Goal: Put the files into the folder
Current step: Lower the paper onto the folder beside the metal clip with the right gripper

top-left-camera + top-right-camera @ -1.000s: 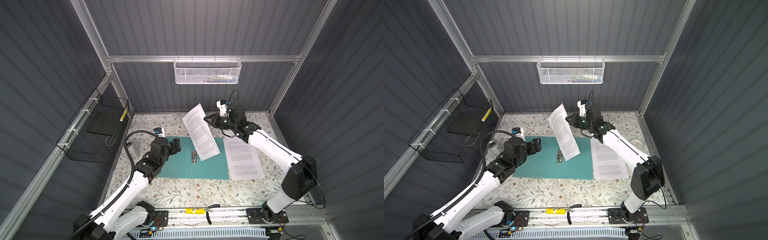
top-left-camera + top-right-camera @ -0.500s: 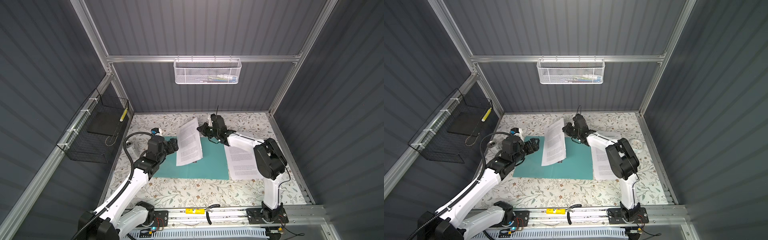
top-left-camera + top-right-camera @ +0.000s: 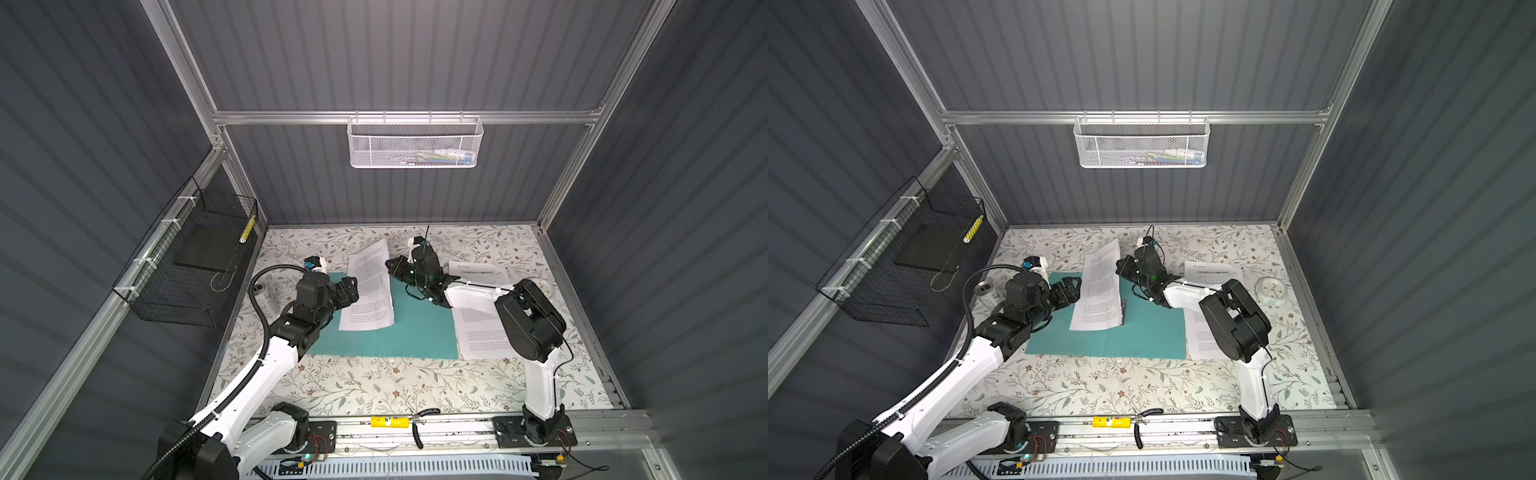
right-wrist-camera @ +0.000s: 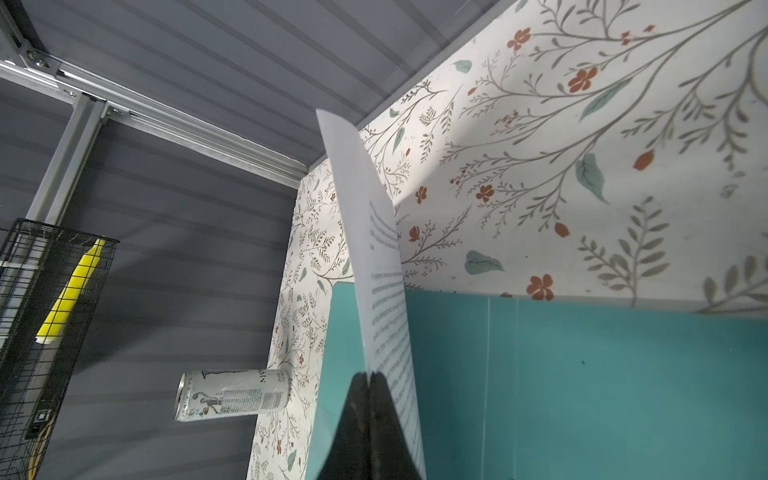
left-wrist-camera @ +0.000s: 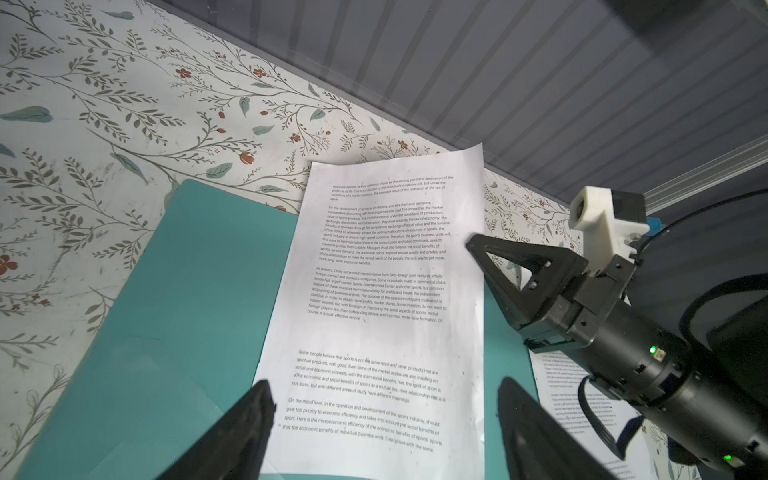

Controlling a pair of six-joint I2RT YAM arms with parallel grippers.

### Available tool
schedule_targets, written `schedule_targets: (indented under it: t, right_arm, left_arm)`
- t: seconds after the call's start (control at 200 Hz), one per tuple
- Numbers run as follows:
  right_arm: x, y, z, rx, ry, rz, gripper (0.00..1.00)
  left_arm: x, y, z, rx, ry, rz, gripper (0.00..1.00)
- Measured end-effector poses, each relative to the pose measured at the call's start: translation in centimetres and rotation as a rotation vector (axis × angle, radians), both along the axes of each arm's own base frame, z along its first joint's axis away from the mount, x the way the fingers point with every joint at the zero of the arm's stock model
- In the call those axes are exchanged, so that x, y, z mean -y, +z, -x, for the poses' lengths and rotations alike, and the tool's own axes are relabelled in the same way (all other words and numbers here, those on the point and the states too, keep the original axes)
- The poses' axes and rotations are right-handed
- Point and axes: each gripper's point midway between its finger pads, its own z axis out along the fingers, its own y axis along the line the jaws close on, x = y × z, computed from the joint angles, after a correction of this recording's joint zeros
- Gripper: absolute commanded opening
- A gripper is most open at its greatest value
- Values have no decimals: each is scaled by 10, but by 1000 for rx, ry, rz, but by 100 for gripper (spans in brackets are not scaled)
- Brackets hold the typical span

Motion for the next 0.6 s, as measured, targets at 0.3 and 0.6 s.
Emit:
schedule_targets:
  t: [0.3, 0.6]
  right_arm:
    - [-12, -26, 4, -14, 17, 17, 0]
    - [-16, -43, 13, -20, 25, 12, 0]
  left_arm:
    - [0, -6, 2, -17, -2, 5, 85]
    - [1, -14, 2, -38, 0, 6, 85]
